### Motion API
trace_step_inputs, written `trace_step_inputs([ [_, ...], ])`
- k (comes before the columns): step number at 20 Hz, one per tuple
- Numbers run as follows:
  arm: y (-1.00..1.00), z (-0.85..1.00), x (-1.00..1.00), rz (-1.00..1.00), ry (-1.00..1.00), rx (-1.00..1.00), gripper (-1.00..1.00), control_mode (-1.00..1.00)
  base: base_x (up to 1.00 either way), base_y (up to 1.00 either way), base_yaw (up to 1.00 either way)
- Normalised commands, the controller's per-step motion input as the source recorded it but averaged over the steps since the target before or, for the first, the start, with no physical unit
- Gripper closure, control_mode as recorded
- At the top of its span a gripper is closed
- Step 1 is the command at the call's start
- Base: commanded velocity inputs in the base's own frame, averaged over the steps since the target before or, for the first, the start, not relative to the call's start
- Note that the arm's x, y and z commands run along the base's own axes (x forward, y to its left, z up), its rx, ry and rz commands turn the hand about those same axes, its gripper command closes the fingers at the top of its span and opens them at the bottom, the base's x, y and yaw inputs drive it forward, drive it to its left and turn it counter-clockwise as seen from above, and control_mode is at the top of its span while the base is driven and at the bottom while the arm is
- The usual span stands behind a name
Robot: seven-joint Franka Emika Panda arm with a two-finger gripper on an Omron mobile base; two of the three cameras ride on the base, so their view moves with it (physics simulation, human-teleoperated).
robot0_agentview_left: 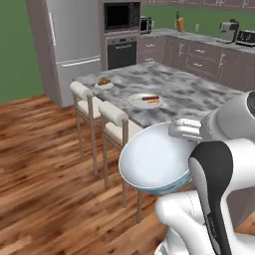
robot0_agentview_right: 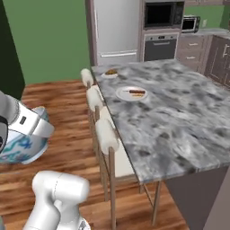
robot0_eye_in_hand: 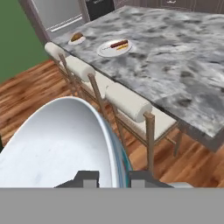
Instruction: Take the smaller bowl and place it next to the appetizer plate on the dining counter , and place the larger bowl next to the plate with cooked food.
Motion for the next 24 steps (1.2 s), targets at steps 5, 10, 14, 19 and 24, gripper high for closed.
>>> trace_step_inputs([
  [5,0.00,0.00,0.00,0.00,0.00,0.00,1.00,1.00,0.85,0.86,-0.51],
  [10,0.00,0.00,0.00,0.00,0.00,0.00,1.00,1.00,0.79,0.98,-0.52],
  [14,0.00,0.00,0.00,0.00,0.00,0.00,1.00,1.00,0.74,1.00,-0.53],
  [19,0.00,0.00,0.00,0.00,0.00,0.00,1.00,1.00,0.77,1.00,-0.52],
  [24,0.00,0.00,0.00,0.00,0.00,0.00,1.00,1.00,0.70,1.00,-0.47],
])
